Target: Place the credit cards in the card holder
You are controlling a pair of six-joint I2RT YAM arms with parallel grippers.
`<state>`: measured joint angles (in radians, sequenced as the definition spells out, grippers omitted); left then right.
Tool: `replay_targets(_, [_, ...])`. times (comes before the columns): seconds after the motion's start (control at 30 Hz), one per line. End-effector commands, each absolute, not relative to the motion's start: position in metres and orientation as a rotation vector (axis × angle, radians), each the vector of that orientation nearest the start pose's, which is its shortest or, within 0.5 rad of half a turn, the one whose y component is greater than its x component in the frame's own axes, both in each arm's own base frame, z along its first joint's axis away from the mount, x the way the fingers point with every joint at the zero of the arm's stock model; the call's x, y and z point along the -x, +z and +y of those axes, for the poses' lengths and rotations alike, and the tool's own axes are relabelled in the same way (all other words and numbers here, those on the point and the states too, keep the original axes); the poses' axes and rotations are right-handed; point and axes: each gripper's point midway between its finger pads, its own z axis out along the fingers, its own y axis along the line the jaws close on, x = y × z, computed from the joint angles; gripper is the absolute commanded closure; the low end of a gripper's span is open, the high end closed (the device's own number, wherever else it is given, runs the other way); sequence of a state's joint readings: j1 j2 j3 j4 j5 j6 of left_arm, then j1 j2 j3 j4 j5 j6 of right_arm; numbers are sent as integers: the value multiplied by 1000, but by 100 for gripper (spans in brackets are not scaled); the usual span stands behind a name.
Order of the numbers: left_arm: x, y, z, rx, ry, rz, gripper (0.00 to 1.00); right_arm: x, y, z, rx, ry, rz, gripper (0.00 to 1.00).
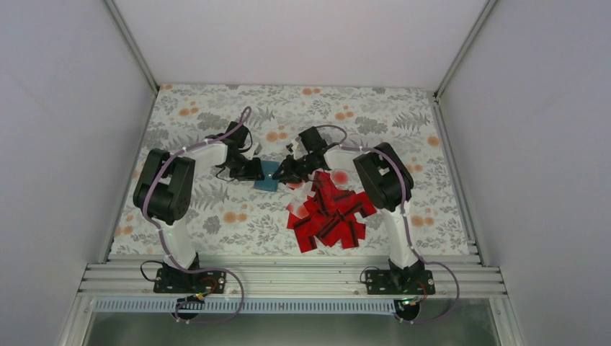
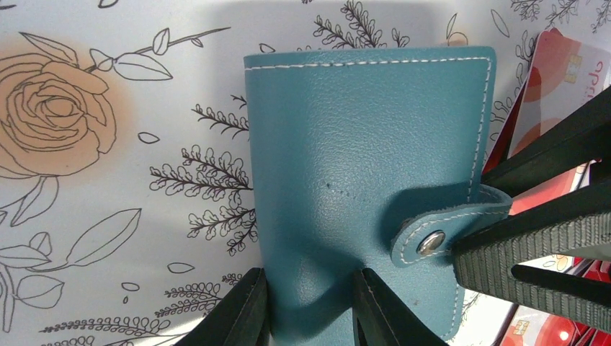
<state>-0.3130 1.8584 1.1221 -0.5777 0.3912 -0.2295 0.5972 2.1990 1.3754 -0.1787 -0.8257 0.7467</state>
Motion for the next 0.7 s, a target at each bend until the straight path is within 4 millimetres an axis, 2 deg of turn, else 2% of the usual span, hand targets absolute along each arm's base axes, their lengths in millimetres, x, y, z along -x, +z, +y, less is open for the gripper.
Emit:
replay_targets(0.0, [-314,-1,-191,-250,-667,3025,72,-329,40,405,297,1563,2785,75])
replay_targets(0.3, [-314,-2,-192,-273,-644,3025,72,-331,38,410,304,1579,2809,75])
replay_targets(0.5, [-314,-3,-192,-278,-643,3025,72,-333,42,412,306,1583,2809,66])
replay_targets(0.67, [-313,-3,-193,-287,-645,3024,72,-335,41,414,294,1569,2820,65])
